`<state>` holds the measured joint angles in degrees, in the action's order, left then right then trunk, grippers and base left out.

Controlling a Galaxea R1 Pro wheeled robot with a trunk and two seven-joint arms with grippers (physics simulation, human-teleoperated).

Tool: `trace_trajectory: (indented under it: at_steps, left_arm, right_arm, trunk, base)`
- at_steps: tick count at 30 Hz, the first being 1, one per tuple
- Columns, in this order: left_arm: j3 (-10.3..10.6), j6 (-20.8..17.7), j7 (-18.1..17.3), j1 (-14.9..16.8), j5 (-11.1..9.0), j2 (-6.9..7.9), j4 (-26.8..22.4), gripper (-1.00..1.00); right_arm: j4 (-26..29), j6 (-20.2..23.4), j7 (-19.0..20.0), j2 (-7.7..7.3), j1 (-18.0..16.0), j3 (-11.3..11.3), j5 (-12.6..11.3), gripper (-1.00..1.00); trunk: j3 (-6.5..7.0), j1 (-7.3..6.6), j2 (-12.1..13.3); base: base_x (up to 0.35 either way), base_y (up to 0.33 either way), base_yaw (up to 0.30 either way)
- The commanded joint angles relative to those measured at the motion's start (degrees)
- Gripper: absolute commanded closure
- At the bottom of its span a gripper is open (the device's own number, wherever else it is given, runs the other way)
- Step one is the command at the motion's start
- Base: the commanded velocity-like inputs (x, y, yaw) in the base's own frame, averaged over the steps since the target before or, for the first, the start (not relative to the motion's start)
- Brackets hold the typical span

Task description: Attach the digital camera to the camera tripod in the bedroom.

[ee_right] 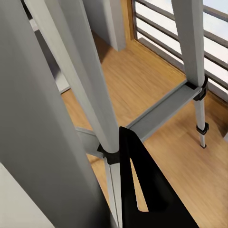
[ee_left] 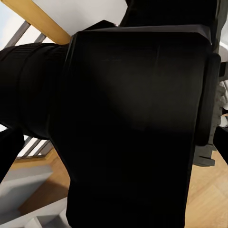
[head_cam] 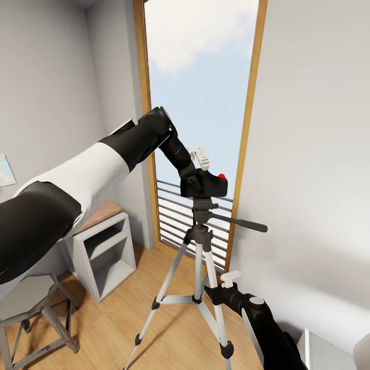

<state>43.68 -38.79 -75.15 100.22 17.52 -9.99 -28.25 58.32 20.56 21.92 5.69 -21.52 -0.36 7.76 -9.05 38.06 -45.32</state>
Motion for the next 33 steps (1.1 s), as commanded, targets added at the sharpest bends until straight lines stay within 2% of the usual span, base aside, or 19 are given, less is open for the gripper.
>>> trace_trajectory:
  at_steps: [1,8,11,13,16,17,18,20,21,22,23,24,26,27,28,29,30,31,33]
  left_arm:
    - [0.0,-0.6,-0.3,0.1,0.3,-0.01,-0.1,-1.0]
    - [-0.1,-0.6,-0.3,0.1,0.2,-0.01,-0.4,-1.0]
    - [-0.7,-0.6,0.1,0.1,0.1,-0.01,-2.0,-1.0]
    - [-1.5,-0.6,0.6,0.1,0.1,-0.01,-3.3,-1.0]
    - [-4.6,-0.6,1.7,0.1,0.1,-0.01,-4.7,-1.0]
    - [-7.3,-0.5,2.3,0.1,0.1,-0.01,-5.6,-1.0]
    - [-8.9,-0.5,2.6,0.1,0.1,-0.01,-6.1,-1.0]
    - [-16.2,-0.5,3.4,0.1,0.2,-0.01,-8.5,-1.0]
    - [-18.0,-0.5,3.6,0.1,0.3,-0.01,-9.1,-1.0]
    - [-21.6,-0.5,3.9,0.1,0.5,0.29,-10.1,-1.0]
    - [-23.3,-0.5,4.1,0.1,0.5,0.61,-10.6,-1.0]
    - [-26.5,-0.5,4.8,0.1,0.6,1.45,-11.2,-1.0]
    - [-29.2,-0.5,5.9,0.1,0.7,2.41,-11.6,-1.0]
    - [-31.3,-0.6,7.1,0.1,0.8,3.59,-11.8,-1.0]
    - [-32.1,-0.6,7.7,0.1,0.8,4.25,-11.8,-1.0]
    - [-33.2,-0.6,9.2,0.1,0.9,5.74,-11.4,-1.0]
    - [-33.6,-0.6,10.0,0.1,0.9,6.61,-11.1,-1.0]
    - [-34.2,-0.6,11.8,0.1,1.1,8.46,-10.0,-1.0]
    - [-34.5,-0.7,14.0,0.0,1.3,10.28,-8.1,-1.0]
  right_arm:
    - [-0.5,0.0,0.3,0.04,0.0,-0.1,2.1,1.0]
    - [-0.5,0.0,0.3,0.04,0.0,-0.1,2.1,1.0]
    - [-0.6,0.0,0.3,0.03,0.0,-0.1,2.1,1.0]
    - [-0.6,0.0,0.3,0.03,0.0,-0.1,2.1,1.0]
    - [-0.6,0.0,0.3,0.03,0.0,-0.1,2.1,1.0]
    - [-0.6,0.0,0.3,0.03,0.0,-0.1,2.1,1.0]
    - [-0.6,0.0,0.3,0.03,0.0,-0.1,2.1,1.0]
    - [-0.6,0.0,0.3,0.03,0.0,-0.1,2.1,1.0]
    - [-0.6,0.0,0.3,0.03,0.0,-0.1,2.1,1.0]
    - [-0.6,0.0,0.3,0.03,0.0,-0.1,2.1,1.0]
    - [-0.6,0.1,0.3,0.03,0.0,-0.2,2.1,1.0]
    - [-0.6,0.1,0.3,0.03,0.0,-0.2,2.1,1.0]
    - [-0.5,0.1,0.3,0.03,0.0,-0.2,2.1,1.0]
    - [-0.6,0.1,0.3,0.03,0.0,-0.1,2.1,1.0]
    - [-0.5,0.1,0.3,0.03,0.0,-0.2,2.1,1.0]
    - [-0.5,0.1,0.3,0.03,0.0,-0.2,2.1,1.0]
    - [-0.6,0.1,0.3,0.03,0.0,-0.2,2.1,1.0]
    - [-0.6,0.1,0.3,0.03,0.0,-0.2,2.1,1.0]
    - [-0.6,0.1,0.3,0.03,0.0,-0.2,2.1,1.0]
  trunk:
    - [-0.11,0.02,-0.1]
    - [-0.11,0.02,-0.1]
    - [-0.11,0.02,-0.1]
    - [-0.11,0.02,-0.1]
    - [-0.11,0.02,-0.1]
    - [-0.11,0.02,-0.1]
    - [-0.11,0.02,-0.1]
    - [-0.11,0.02,-0.1]
    - [-0.11,0.02,-0.1]
    - [-0.11,0.02,-0.1]
    - [-0.11,0.02,-0.1]
    - [-0.11,0.02,-0.1]
    - [-0.11,0.02,-0.1]
    - [-0.11,0.02,-0.1]
    - [-0.11,0.02,-0.1]
    - [-0.11,0.02,-0.1]
    - [-0.11,0.02,-0.1]
    - [-0.11,0.02,-0.1]
    - [-0.11,0.02,-0.1]
  base:
    - [0.0,0.0,0.0]
    - [0.0,0.0,0.0]
    - [0.0,0.0,0.0]
    - [0.0,0.0,0.0]
    - [0.0,0.0,0.0]
    - [0.0,0.0,0.0]
    - [0.0,0.0,0.0]
    - [0.0,0.0,0.0]
    - [0.0,0.0,0.0]
    - [0.0,0.0,0.0]
    - [0.0,0.0,0.0]
    - [0.0,0.0,0.0]
    - [0.0,0.0,0.0]
    - [0.0,0.0,0.0]
    - [0.0,0.0,0.0]
    - [0.0,0.0,0.0]
    - [0.0,0.0,0.0]
    - [0.0,0.0,0.0]
    - [0.0,0.0,0.0]
